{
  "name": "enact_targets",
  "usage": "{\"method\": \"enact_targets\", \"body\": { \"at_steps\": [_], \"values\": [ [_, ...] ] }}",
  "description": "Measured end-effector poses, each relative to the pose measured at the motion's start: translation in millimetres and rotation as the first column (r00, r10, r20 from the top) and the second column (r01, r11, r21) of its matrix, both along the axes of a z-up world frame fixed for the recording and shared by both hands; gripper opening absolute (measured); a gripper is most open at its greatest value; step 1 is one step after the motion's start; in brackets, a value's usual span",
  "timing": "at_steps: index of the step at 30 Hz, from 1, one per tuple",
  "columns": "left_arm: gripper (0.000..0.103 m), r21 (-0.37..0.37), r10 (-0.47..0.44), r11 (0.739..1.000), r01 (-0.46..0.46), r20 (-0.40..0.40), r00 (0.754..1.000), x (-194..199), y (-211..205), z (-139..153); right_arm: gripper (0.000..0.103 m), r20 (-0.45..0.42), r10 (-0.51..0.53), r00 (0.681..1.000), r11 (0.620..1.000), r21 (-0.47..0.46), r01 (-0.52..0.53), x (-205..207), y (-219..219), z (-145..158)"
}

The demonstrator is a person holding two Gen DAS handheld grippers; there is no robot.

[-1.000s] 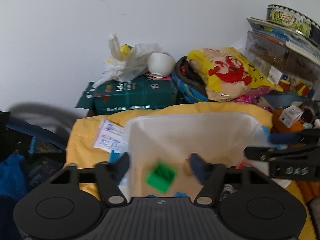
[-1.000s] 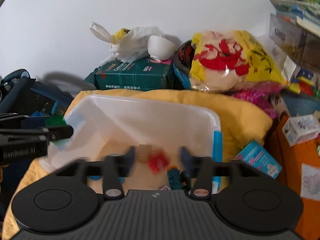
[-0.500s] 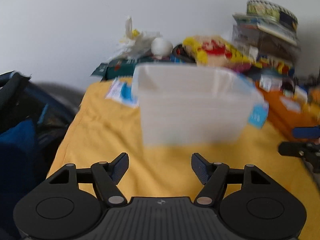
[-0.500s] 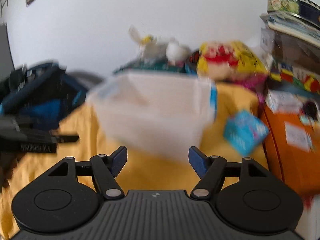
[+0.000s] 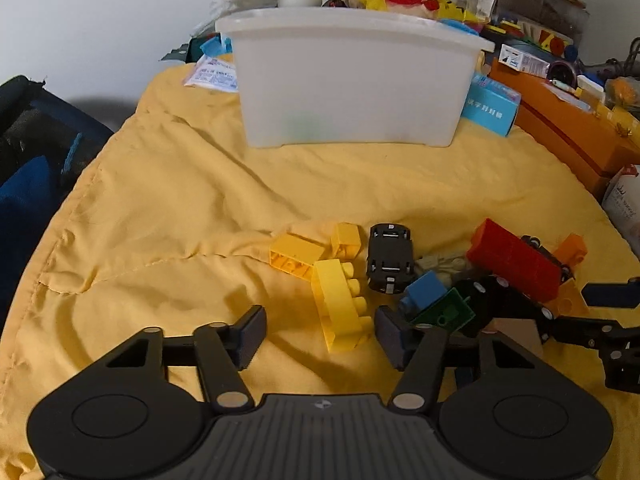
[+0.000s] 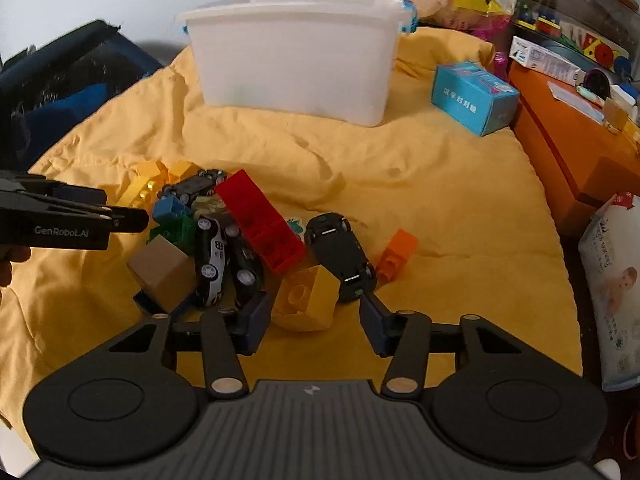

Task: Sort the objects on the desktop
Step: 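Grasp a yellow brick with the left tool while the right tool grasps a yellow block, then carry both yellow pieces over the bin and open both tools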

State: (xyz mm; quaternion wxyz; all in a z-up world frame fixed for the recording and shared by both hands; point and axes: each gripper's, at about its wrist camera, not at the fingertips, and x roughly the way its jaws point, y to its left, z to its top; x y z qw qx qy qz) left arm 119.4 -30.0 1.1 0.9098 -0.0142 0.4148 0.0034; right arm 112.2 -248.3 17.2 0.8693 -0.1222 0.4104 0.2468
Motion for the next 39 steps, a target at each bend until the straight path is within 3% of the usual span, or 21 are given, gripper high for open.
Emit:
{"method": "enact_targets", "body": {
  "at_steps": [7,11,23,27,29,39],
  "values": [
    [0.049,-0.013,-0.022,1.000,0.022,-0.007,1.000,6.8,-2.4,-10.5,0.032,-0.044,-0.002,0.999,1.000,0.031,0.003,2.5,-0.8,-10.5],
    [0.028,-0.031,-0.023,0.999,0.023,0.004,1.000,7.9,-0.2,-8.7,0.029,-0.040,0.012,0.999,0.999,0.041,-0.010,2.6,-1.9,-7.7],
    [0.025,-0.017,-0.049,0.999,0.051,0.077,0.996,-4.3,6.9,13.1,0.029,0.024,-0.055,0.998,0.992,0.110,0.052,9.3,-19.6,19.3],
    [0.025,-0.047,-0.008,0.999,0.014,0.122,0.992,0.1,18.9,38.9,0.029,0.061,-0.100,0.993,0.984,0.156,0.089,19.9,-26.5,39.6],
    [0.025,-0.027,-0.012,0.999,0.016,0.156,0.988,9.6,21.9,58.7,0.029,0.082,-0.113,0.990,0.978,0.184,0.096,28.7,-25.9,53.3],
    [0.025,-0.061,0.012,0.998,0.005,0.272,0.962,83.9,42.2,144.7,0.029,0.155,-0.126,0.980,0.939,0.337,0.067,112.2,0.7,133.3]
  ]
}}
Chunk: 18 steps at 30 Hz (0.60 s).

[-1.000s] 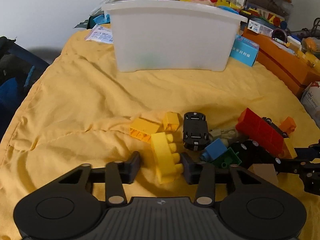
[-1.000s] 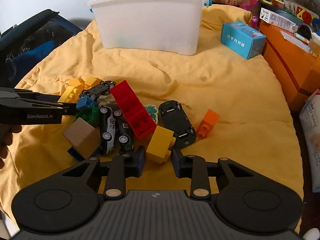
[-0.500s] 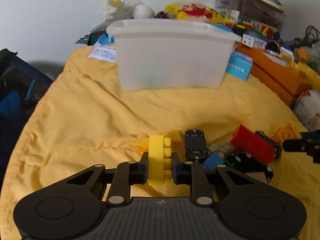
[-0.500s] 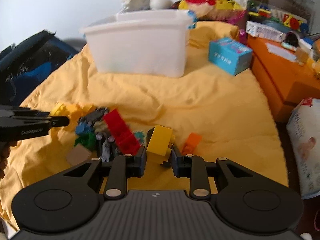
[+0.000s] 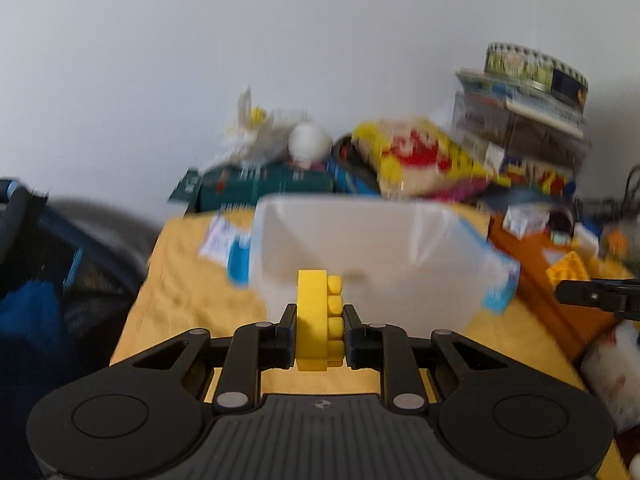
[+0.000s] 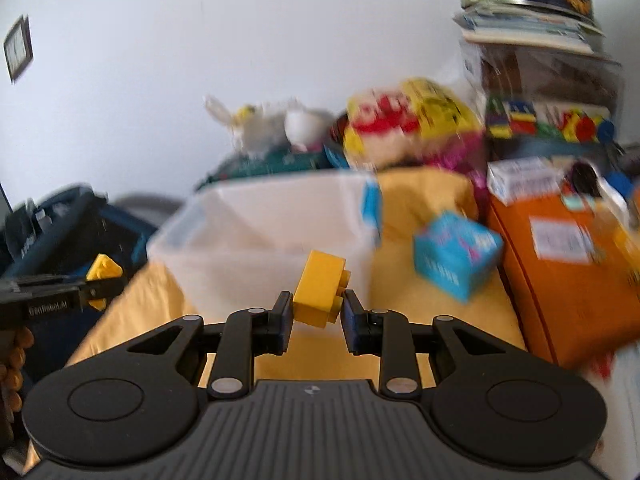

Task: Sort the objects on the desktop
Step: 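Carry both yellow pieces over the bin and open both tools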

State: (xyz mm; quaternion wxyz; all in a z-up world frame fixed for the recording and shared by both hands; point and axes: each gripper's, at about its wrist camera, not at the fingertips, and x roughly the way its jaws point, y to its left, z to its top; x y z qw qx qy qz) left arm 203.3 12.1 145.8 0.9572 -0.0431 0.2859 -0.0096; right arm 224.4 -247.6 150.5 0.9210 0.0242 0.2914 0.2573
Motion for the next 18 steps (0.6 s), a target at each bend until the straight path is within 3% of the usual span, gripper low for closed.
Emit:
{"method": "enact_targets", "body": {
  "at_steps": [5,9,14,15,16,17,18],
  "values": [
    [0.025,-0.020,0.003,1.000,-0.003,-0.001,1.000,47.1,1.9,16.5,0.029,0.006,0.033,0.999,0.999,-0.037,-0.033,52.5,27.4,13.1],
    [0.025,-0.019,0.002,1.000,-0.003,-0.030,1.000,78.1,-1.6,13.8,0.029,-0.052,0.018,0.998,0.999,-0.048,-0.020,87.3,41.4,10.2],
    [0.028,-0.010,0.002,1.000,-0.002,-0.055,0.999,103.6,-5.6,5.6,0.030,-0.071,0.019,0.997,0.991,-0.134,-0.028,106.5,64.2,1.7],
    [0.034,-0.004,0.003,1.000,-0.003,-0.053,0.999,107.1,-6.4,3.6,0.034,-0.068,0.015,0.998,0.987,-0.156,-0.026,108.6,69.5,0.6],
    [0.050,0.003,0.009,1.000,-0.009,-0.061,0.998,110.6,-7.2,0.1,0.042,-0.074,0.018,0.997,0.985,-0.171,-0.030,111.0,72.8,-1.0],
    [0.057,0.010,0.023,1.000,-0.022,-0.068,0.997,112.1,-7.4,-2.4,0.062,-0.078,0.024,0.997,0.982,-0.183,-0.038,111.7,75.6,-2.4],
    [0.061,0.018,0.039,0.999,-0.038,-0.068,0.997,111.8,-6.9,-4.2,0.066,-0.062,0.032,0.998,0.981,-0.187,-0.043,110.8,76.7,-2.8]
  ]
}}
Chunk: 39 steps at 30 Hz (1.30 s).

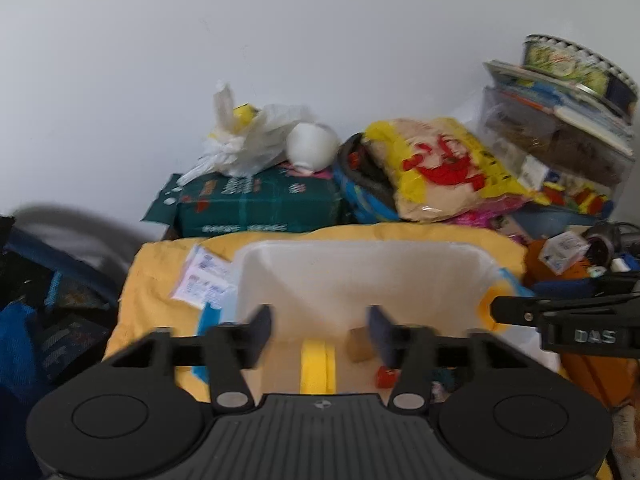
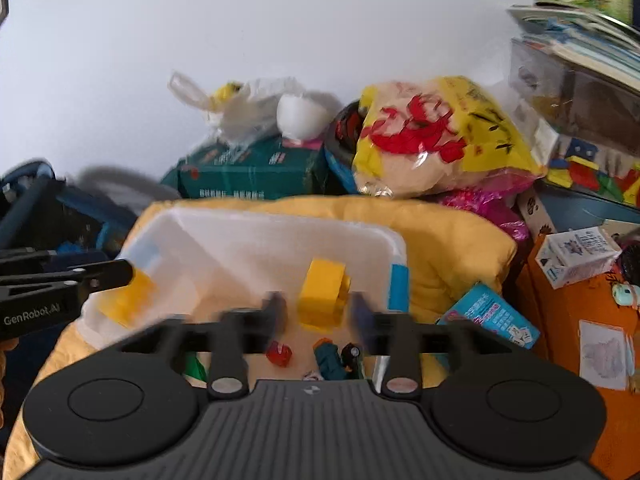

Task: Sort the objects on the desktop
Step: 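Carry both yellow pieces over the bin and open both tools, then grasp the tan cube with the left tool while the right tool grasps an orange block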

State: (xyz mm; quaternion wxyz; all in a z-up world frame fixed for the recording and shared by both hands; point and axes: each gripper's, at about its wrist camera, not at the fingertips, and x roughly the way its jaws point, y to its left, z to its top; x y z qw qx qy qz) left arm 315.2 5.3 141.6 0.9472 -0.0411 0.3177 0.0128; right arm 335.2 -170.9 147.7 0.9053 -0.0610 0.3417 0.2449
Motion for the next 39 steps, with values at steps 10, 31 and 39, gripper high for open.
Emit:
{"method": "enact_targets", "body": {
  "at_steps": [10,31,39],
  "values": [
    [0.061,-0.012,-0.008,1.000,0.008,0.034,0.999,-58.1,17.6,-17.7,0.066,0.095,0.050,0.994,0.997,0.058,-0.055,-51.2,-39.3,5.6],
    [0.061,-0.039,-0.217,0.976,0.214,-0.101,0.971,-246.6,-74.9,-105.3,0.056,-0.073,-0.052,0.996,0.995,-0.089,0.045,-184.7,-126.9,-119.0],
    [0.055,0.002,-0.221,0.975,0.224,-0.145,0.964,-234.8,-109.6,-132.3,0.055,-0.079,-0.056,0.995,0.994,-0.103,0.048,-184.6,-127.4,-127.8]
  ]
}}
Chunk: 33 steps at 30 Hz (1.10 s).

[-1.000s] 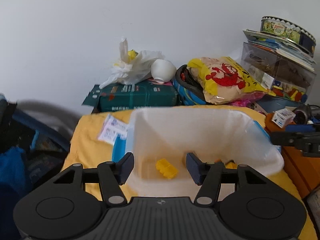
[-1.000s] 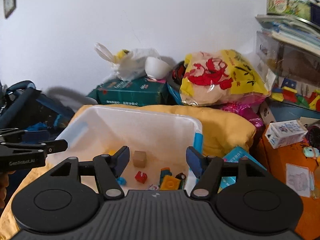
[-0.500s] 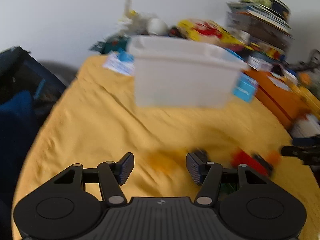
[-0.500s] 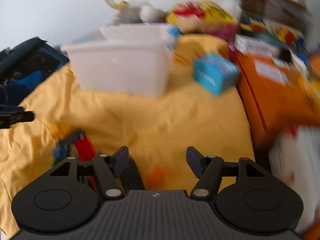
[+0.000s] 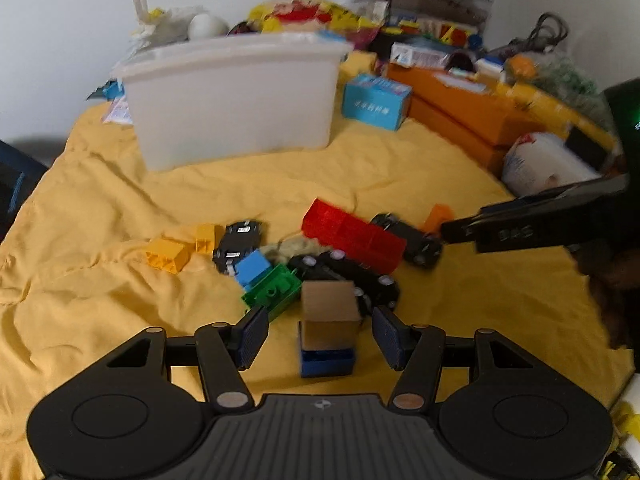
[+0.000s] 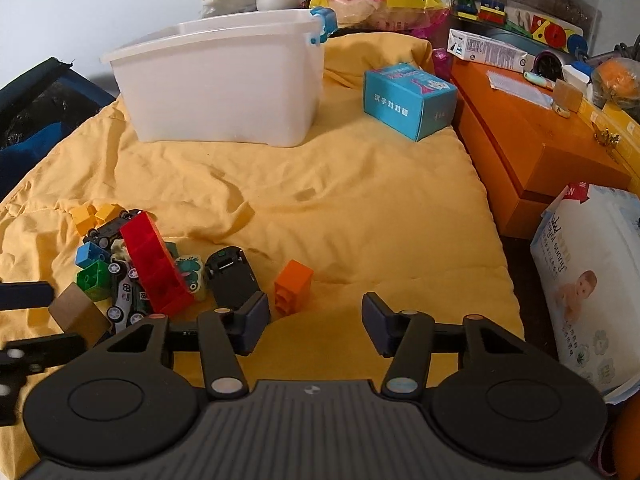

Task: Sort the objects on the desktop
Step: 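Grasp the tan cube with the left tool while the right tool grasps an orange block, then carry the tan cube and orange block over the white bin and open both tools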

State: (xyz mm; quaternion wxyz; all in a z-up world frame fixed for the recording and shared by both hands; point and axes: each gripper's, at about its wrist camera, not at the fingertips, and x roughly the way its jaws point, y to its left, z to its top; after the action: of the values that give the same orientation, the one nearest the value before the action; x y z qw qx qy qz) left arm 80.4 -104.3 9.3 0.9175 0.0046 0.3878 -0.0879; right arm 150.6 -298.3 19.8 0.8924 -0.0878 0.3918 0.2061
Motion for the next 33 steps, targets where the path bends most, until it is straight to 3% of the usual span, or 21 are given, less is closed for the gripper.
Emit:
{"method": "enact_targets", "body": {
  "at_steps": [2,13,15,17,24,27,33],
  "values": [
    [0.034,-0.028,0.013,1.000,-0.014,-0.037,0.999,6.4,3.1,-6.9,0.055,-0.001,0.007,1.000,1.000,-0.003,-0.007,1.4,0.9,-1.0],
    [0.034,-0.039,0.047,0.998,-0.048,-0.009,0.999,0.8,19.2,4.5,0.047,-0.013,0.028,1.000,1.000,0.011,-0.028,12.8,10.5,-7.2],
    [0.034,-0.034,0.045,0.998,-0.045,-0.013,0.999,3.1,20.0,3.7,0.025,-0.031,0.041,0.999,0.999,0.018,-0.040,15.2,12.1,-9.4],
    [0.035,-0.045,0.051,0.998,-0.052,-0.022,0.998,6.6,21.5,1.4,0.018,-0.031,0.043,0.999,0.999,0.018,-0.042,15.7,12.4,-8.9],
    [0.040,-0.070,0.074,0.995,-0.078,-0.055,0.996,20.7,25.0,-7.7,0.018,-0.024,0.031,0.999,0.999,0.020,-0.030,11.5,5.6,-3.2],
    [0.033,-0.066,0.063,0.996,-0.067,-0.050,0.997,21.0,26.7,-8.6,0.018,-0.017,0.033,0.999,0.999,0.019,-0.033,8.2,2.1,0.0],
    [0.033,-0.048,0.049,0.998,-0.050,-0.025,0.998,16.3,33.7,-2.1,0.018,-0.016,0.014,1.000,0.999,0.041,-0.013,3.1,-4.4,4.5]
  ]
}}
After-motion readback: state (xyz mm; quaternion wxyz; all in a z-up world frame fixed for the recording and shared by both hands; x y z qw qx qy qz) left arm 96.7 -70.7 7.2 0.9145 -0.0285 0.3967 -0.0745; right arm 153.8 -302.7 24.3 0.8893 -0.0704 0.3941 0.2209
